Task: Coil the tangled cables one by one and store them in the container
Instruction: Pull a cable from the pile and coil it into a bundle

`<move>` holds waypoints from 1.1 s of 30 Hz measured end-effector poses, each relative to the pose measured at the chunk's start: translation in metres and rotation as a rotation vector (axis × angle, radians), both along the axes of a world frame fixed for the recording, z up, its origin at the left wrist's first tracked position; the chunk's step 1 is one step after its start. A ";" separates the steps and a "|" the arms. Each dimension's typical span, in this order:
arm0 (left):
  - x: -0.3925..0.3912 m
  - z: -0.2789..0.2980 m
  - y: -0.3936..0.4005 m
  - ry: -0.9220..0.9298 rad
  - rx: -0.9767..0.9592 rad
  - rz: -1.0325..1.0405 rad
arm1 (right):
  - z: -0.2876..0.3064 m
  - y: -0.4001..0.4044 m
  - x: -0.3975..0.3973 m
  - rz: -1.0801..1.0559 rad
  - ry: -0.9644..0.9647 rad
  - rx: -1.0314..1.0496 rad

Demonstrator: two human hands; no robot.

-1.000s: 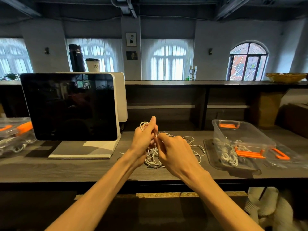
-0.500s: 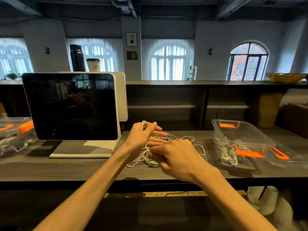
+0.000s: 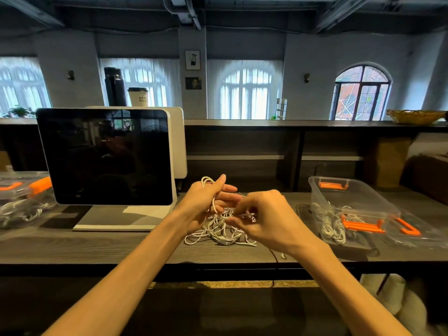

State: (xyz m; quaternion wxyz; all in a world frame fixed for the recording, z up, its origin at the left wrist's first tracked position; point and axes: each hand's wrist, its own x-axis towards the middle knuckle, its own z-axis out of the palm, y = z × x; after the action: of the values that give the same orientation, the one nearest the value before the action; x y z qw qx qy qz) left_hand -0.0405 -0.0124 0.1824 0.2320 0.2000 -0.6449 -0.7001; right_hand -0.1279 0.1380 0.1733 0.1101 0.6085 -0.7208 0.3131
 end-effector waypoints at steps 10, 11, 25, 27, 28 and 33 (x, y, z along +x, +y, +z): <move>0.004 -0.002 0.009 -0.188 -0.218 -0.302 | 0.011 -0.005 -0.008 0.050 -0.108 0.022; 0.006 0.000 0.010 -0.214 -0.206 -0.354 | 0.011 -0.005 -0.008 0.033 -0.113 0.003; 0.011 -0.011 -0.011 -0.219 -0.117 -0.912 | 0.020 -0.008 -0.010 0.176 -0.257 0.061; 0.011 -0.010 -0.007 -0.263 -0.178 -0.914 | 0.024 -0.009 -0.012 0.207 -0.347 0.175; 0.011 -0.010 -0.006 -0.265 -0.176 -0.927 | 0.025 -0.009 -0.015 0.233 -0.395 0.213; 0.014 -0.020 -0.013 -0.130 -0.003 -0.999 | 0.024 0.002 -0.025 0.374 -0.611 0.211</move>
State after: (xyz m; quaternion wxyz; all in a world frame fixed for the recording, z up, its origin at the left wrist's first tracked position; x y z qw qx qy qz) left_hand -0.0263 -0.0256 0.1627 -0.1719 -0.0901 -0.6759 -0.7110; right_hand -0.1524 0.1397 0.1977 -0.2327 0.6160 -0.6251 0.4190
